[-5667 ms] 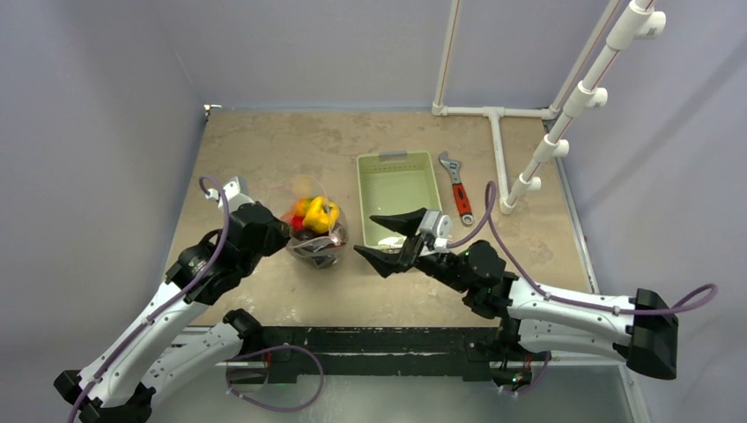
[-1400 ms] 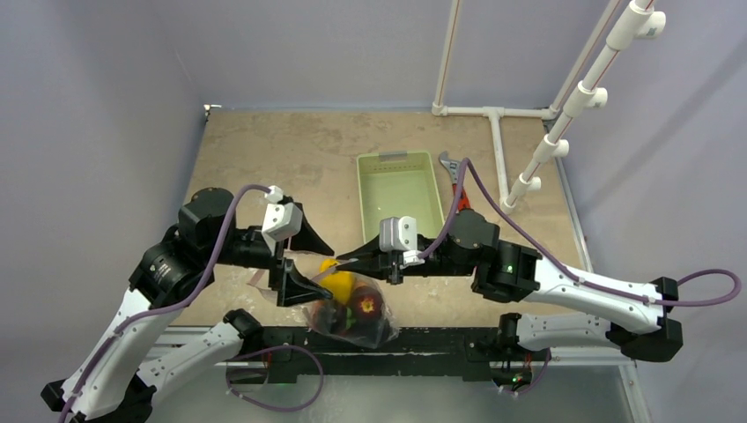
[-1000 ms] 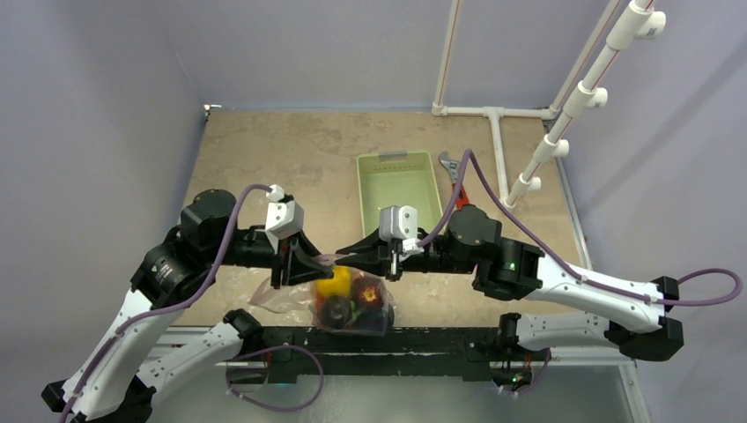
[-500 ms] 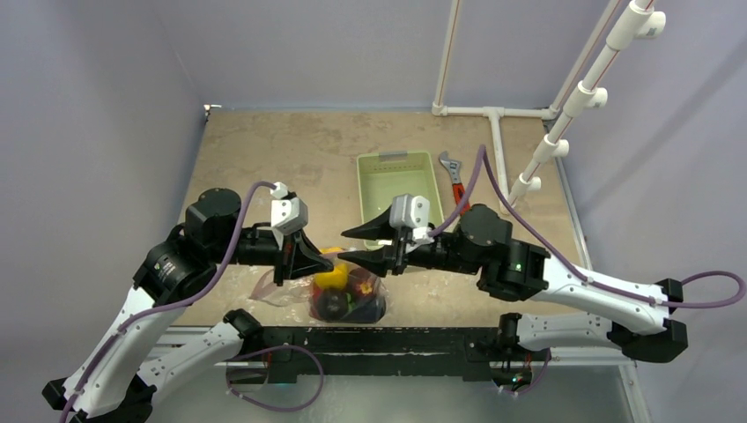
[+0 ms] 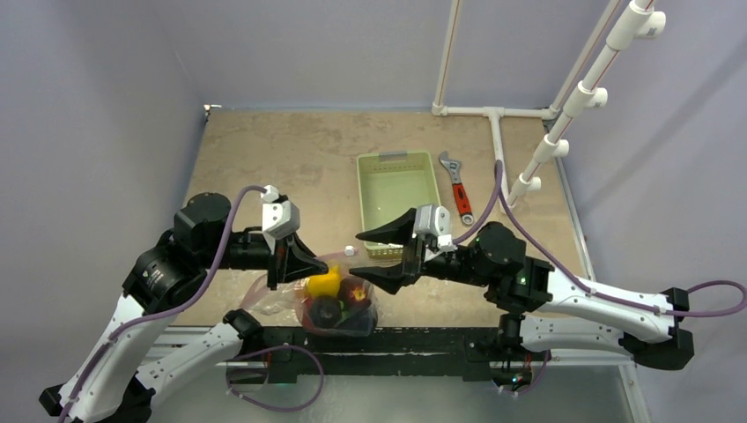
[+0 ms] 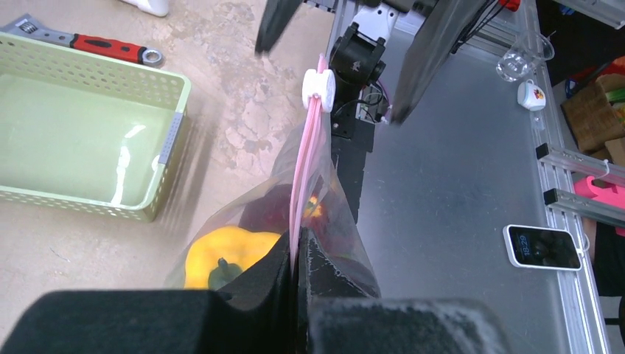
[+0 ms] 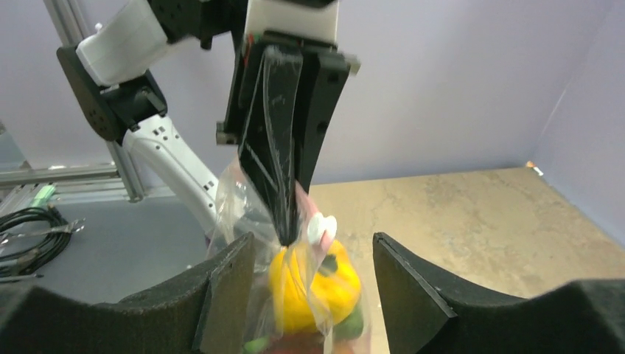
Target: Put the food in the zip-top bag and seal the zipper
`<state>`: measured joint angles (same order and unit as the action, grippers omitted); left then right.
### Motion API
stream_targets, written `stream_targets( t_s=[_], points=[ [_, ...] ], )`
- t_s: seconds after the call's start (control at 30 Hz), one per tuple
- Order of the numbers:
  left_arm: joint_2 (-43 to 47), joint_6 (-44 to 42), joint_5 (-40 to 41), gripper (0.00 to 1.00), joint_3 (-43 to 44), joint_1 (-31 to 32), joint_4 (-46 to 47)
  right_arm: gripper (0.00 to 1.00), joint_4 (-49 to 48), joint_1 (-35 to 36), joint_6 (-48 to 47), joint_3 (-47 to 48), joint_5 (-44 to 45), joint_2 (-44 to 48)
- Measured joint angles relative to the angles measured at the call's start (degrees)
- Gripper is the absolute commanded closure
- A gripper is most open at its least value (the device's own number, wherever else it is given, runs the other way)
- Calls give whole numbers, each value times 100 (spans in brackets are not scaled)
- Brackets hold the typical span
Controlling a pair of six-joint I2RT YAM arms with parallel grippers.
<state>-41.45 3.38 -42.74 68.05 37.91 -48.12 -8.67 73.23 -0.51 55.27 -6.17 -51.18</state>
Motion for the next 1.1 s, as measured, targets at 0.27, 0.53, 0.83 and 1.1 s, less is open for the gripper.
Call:
stream_targets(
  t_s=[0.27,0.53,0.83,1.1],
  points=[
    [17,0,15,100,114,0,-2,40,-435,0,321,-566,-109,13],
    [20,0,15,100,136,0,2,46,-1115,0,466,-592,-236,-212],
    [72,0,9,100,164,0,11,60,-1530,0,507,-597,-378,-592],
    [92,0,-9,100,203,0,20,76,-1880,0,590,-614,-439,-730]
  ],
)
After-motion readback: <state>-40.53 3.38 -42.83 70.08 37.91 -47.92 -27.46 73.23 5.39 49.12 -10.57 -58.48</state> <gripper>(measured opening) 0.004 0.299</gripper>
